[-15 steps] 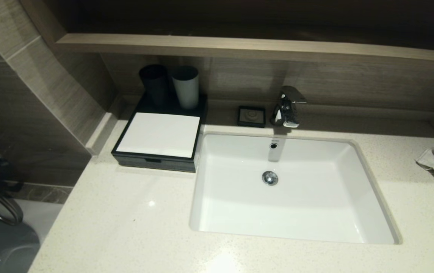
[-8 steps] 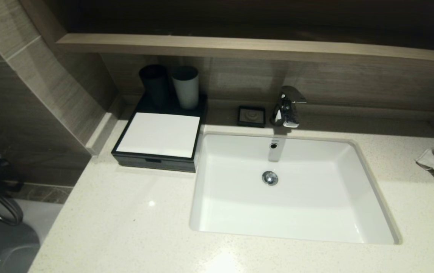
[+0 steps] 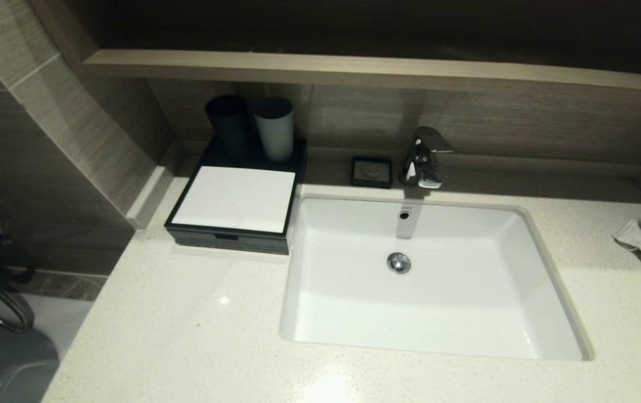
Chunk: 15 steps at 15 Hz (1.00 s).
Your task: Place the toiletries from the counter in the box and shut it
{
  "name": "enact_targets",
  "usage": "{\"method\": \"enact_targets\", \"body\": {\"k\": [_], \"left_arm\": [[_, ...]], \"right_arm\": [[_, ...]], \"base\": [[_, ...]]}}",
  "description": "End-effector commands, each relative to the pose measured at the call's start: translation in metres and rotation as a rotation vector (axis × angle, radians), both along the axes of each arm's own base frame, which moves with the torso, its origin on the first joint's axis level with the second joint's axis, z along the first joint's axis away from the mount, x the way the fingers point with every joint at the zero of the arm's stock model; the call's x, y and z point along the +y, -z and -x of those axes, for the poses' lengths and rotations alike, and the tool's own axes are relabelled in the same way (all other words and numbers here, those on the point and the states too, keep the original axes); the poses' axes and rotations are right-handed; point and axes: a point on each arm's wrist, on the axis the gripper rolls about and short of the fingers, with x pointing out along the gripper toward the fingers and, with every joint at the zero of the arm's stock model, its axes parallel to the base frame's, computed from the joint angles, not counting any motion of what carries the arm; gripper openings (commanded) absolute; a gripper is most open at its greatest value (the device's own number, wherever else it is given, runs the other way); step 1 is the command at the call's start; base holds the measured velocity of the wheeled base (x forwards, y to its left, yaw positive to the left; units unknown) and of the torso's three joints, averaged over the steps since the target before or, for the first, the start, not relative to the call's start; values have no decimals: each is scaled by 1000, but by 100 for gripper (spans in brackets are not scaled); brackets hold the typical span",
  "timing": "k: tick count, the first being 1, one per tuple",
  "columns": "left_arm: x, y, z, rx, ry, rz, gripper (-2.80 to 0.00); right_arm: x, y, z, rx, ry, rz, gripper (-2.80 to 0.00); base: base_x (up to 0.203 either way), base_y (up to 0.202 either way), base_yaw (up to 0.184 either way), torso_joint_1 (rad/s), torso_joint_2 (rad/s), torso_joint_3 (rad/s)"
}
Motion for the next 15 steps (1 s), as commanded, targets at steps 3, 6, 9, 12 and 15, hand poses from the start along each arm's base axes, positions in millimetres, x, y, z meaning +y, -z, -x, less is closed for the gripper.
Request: {"method": "enact_targets", "body": {"k": [3, 6, 9, 12, 15], "left_arm": [[0, 0, 0, -1, -1, 0, -280], [0, 0, 0, 0, -1, 0, -280], [0, 0, 0, 0, -1, 0, -280], [0, 0, 0, 1, -1, 0, -280], [0, 0, 0, 1, -1, 0, -280]], "right_arm": [[0, 0, 0, 1, 0, -2, -280], [0, 0, 0, 1, 0, -2, -280], [0, 0, 0, 1, 0, -2, -280], [0, 0, 0, 1, 0, -2, -280], [0, 0, 0, 1, 0, -2, -280]], "base": [[0, 0, 0, 0, 0, 0], [0, 0, 0, 0, 0, 0], [0, 0, 0, 0, 0, 0], [0, 0, 0, 0, 0, 0], [0, 0, 0, 0, 0, 0]]}}
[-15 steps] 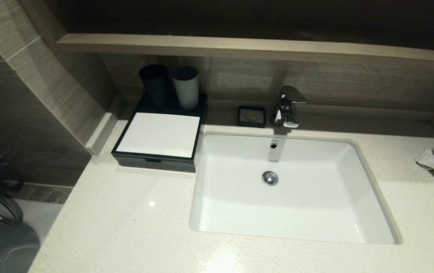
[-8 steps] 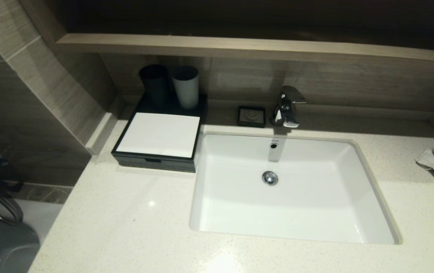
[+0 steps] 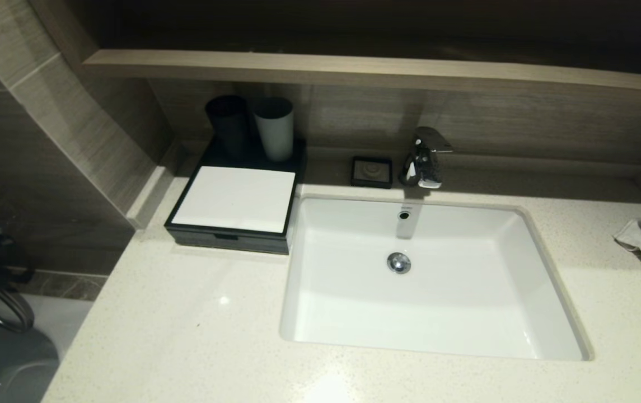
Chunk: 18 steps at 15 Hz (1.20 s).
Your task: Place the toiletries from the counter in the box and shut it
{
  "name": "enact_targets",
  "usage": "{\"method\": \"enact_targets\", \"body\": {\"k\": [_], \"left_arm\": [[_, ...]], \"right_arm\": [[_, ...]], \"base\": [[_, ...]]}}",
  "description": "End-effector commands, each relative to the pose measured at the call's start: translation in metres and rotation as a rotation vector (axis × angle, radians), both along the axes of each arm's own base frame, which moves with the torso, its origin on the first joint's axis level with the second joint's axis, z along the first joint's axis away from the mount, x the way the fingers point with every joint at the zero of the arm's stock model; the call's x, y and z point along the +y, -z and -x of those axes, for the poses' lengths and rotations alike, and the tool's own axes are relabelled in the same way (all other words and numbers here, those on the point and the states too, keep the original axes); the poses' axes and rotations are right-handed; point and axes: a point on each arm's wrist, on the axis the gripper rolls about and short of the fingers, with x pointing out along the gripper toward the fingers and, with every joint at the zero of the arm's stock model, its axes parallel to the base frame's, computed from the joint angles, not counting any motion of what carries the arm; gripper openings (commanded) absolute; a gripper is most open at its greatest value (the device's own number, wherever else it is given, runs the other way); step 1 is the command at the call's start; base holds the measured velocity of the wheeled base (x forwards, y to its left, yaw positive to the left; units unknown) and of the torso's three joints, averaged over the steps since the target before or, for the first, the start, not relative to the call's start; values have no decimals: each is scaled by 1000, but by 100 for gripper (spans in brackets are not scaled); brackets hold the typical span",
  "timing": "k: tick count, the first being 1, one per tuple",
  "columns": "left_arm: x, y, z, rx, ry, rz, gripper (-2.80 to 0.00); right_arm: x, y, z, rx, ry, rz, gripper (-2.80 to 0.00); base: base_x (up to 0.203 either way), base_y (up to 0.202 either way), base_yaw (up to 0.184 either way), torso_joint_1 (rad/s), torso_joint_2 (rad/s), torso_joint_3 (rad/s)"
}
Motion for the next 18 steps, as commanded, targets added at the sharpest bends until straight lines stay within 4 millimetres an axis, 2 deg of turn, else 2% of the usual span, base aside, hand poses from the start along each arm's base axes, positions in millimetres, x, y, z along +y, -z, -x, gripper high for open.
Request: {"method": "enact_targets", "body": {"k": [1, 18], "left_arm": [[0, 0, 0, 0, 0, 0, -280], [0, 0, 0, 0, 0, 0, -280]], "right_arm": [[0, 0, 0, 2, 0, 0, -280], [0, 0, 0, 2, 0, 0, -280]], "base": [[0, 0, 0, 0, 0, 0], [0, 0, 0, 0, 0, 0]]}}
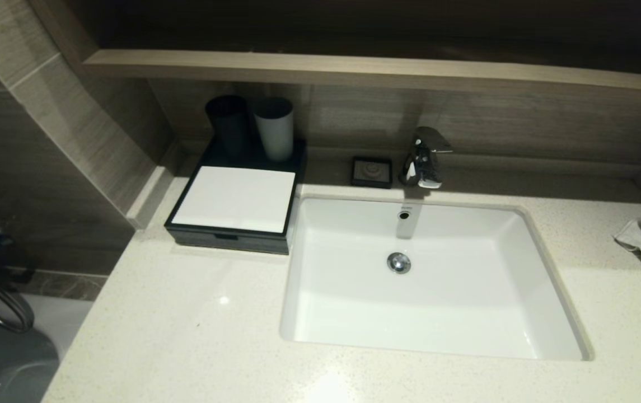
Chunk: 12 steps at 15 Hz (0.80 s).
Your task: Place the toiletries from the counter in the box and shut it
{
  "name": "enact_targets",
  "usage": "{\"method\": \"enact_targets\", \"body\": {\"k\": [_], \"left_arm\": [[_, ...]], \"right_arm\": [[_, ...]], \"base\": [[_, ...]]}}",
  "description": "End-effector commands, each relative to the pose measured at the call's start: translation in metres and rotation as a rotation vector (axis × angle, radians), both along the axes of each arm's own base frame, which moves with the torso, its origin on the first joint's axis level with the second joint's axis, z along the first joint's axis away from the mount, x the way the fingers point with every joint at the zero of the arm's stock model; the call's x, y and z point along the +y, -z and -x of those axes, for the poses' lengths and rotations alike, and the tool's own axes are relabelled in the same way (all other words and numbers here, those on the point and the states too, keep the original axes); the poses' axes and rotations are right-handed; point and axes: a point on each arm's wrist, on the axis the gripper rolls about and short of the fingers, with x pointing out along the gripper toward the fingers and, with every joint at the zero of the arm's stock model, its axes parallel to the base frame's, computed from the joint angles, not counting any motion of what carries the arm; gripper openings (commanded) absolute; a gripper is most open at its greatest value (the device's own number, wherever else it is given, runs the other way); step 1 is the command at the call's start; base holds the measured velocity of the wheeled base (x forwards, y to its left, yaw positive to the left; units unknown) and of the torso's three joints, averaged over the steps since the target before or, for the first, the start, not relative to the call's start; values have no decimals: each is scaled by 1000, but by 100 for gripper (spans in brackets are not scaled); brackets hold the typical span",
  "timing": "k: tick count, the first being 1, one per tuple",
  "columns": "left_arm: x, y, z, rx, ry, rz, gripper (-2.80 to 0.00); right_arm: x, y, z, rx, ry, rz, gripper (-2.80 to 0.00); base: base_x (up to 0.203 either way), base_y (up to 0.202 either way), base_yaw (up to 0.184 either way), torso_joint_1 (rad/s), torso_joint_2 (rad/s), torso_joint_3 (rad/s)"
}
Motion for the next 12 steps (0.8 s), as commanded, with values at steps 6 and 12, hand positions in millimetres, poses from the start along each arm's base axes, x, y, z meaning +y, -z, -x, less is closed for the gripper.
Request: {"method": "enact_targets", "body": {"k": [6, 12], "left_arm": [[0, 0, 0, 1, 0, 0, -280], [0, 0, 0, 1, 0, 0, -280]], "right_arm": [[0, 0, 0, 2, 0, 0, -280], [0, 0, 0, 2, 0, -2, -280]], "base": [[0, 0, 0, 0, 0, 0], [0, 0, 0, 0, 0, 0]]}}
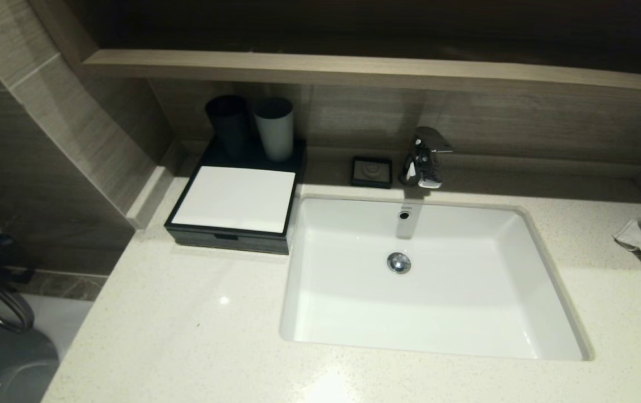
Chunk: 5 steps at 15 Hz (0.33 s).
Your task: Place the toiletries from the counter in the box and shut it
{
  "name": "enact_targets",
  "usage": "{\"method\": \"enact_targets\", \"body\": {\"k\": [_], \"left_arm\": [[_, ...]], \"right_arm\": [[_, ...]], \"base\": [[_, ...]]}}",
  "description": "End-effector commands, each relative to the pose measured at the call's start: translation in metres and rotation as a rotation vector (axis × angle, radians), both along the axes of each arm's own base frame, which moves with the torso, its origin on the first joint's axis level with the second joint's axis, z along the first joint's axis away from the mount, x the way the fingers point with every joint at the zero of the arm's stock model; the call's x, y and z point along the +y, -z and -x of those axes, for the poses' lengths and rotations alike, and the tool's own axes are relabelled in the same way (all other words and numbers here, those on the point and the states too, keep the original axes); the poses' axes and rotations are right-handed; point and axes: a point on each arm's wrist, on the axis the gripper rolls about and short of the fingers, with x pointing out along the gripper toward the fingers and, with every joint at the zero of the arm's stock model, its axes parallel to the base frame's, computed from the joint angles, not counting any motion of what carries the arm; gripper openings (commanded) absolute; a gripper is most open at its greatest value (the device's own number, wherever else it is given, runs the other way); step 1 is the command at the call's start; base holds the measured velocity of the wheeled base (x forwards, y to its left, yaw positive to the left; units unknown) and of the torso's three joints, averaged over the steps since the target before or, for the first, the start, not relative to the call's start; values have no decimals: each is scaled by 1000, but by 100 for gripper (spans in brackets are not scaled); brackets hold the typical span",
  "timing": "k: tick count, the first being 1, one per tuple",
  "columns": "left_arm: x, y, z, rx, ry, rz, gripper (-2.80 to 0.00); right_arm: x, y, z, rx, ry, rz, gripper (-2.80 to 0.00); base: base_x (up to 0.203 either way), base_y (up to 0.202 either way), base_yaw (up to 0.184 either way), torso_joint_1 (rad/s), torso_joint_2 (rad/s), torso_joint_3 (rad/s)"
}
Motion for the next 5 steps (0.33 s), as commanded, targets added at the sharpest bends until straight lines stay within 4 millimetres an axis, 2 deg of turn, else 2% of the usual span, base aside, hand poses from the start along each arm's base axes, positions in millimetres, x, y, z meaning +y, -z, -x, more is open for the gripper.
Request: {"method": "enact_targets", "body": {"k": [1, 5], "left_arm": [[0, 0, 0, -1, 0, 0, -280], [0, 0, 0, -1, 0, 0, -280]], "right_arm": [[0, 0, 0, 2, 1, 1, -280], [0, 0, 0, 2, 2, 1, -280]], "base": [[0, 0, 0, 0, 0, 0], [0, 0, 0, 0, 0, 0]]}}
